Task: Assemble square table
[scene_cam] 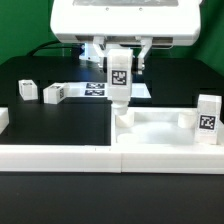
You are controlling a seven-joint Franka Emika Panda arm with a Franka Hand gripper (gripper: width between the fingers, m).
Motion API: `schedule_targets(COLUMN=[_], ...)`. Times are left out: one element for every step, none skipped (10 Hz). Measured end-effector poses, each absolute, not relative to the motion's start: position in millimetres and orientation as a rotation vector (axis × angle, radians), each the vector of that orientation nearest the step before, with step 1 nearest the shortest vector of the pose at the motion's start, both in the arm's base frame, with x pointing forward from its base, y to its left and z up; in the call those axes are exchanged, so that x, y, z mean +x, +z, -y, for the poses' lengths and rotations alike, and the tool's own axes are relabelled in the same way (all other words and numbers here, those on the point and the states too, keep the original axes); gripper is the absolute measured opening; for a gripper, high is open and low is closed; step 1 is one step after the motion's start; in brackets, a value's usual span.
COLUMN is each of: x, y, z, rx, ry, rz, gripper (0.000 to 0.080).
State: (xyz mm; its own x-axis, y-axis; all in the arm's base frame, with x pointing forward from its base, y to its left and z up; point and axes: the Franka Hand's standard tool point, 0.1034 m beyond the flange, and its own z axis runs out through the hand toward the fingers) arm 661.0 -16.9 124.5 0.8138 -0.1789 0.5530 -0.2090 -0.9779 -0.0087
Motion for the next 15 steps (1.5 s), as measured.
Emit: schedule_targets(x=[663.1, 664.5, 663.3, 661.0, 659.0, 656.1, 657.9, 658.6, 657.4, 656.9, 656.5, 655.7, 656.4, 655.4, 655.6], y=[122.4, 119.0, 111.5, 104.3, 97.7, 88.6, 88.0, 86.1, 82.0, 79.9, 78.7, 76.2, 75.0, 72.5, 72.7], z=[16.3, 15.2, 12.6, 9.5, 10.2, 10.1, 7.7, 7.9, 7.3, 5.4, 4.2, 6.3, 8.5, 8.5, 8.6], rx=[2.941, 2.941, 2.943, 2.947, 2.946, 2.945, 2.939, 2.938, 2.939, 2.941, 2.942, 2.937, 2.925, 2.922, 2.922], ry=[0.889, 0.887, 0.875, 0.859, 0.847, 0.831, 0.845, 0.844, 0.835, 0.831, 0.829, 0.829, 0.851, 0.851, 0.852], rz=[0.312, 0.307, 0.301, 0.292, 0.289, 0.283, 0.274, 0.273, 0.269, 0.264, 0.261, 0.257, 0.255, 0.253, 0.253], gripper=[0.0287, 0.0287, 0.0287, 0.0287, 0.0287, 0.0287, 0.0287, 0.0287, 0.0287, 0.0287, 0.0287, 0.0287, 0.0287, 0.0287, 0.0287])
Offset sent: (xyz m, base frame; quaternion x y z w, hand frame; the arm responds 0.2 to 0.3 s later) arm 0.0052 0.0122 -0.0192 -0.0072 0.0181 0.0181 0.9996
